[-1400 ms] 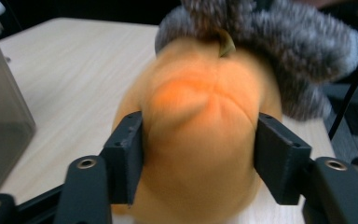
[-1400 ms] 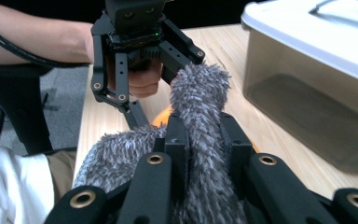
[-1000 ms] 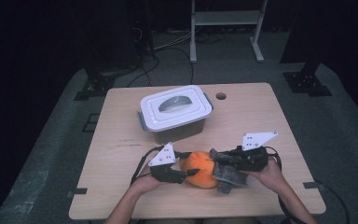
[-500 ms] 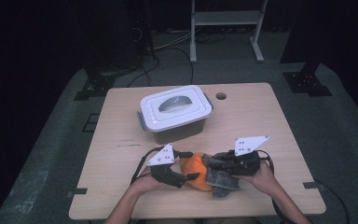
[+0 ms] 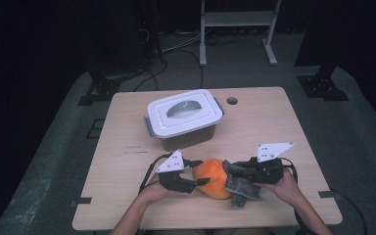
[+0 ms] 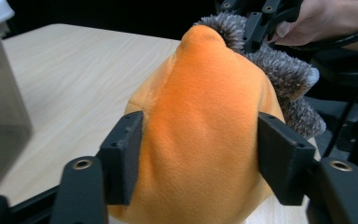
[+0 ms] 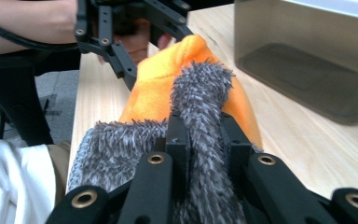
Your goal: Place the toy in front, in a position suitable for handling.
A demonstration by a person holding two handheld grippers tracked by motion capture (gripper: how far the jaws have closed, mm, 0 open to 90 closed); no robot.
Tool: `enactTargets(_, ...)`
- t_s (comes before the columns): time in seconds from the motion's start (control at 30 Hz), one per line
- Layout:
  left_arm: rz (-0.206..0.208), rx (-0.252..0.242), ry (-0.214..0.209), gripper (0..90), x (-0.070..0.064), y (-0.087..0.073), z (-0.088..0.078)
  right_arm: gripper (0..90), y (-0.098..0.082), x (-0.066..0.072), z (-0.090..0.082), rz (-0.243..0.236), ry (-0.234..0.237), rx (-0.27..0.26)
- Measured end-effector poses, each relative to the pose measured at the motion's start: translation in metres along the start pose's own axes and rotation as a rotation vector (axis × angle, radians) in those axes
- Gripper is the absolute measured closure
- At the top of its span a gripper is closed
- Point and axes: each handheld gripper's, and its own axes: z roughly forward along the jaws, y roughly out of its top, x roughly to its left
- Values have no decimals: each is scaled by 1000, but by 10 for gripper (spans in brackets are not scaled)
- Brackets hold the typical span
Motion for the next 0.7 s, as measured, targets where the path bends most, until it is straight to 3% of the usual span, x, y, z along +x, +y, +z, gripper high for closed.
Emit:
enactTargets(0.17, 32, 16, 55, 388, -6, 14, -6, 768, 24, 6, -5, -36, -2, -55)
enactTargets(0.3, 23, 37, 58, 382, -7, 11, -3, 767, 37, 12, 9, -75, 5, -47)
enactTargets(0.43, 11, 33, 34, 314, -5, 6, -1, 769, 23, 9, 15, -54, 5, -38)
enactTargets(0.57, 4, 7, 15, 173, 0, 3, -1, 770, 5, 5, 12, -17, 5, -30)
enactTargets(0.7, -35, -7, 9, 96, 8, -4, 0, 770, -1, 2, 8, -4, -4, -15)
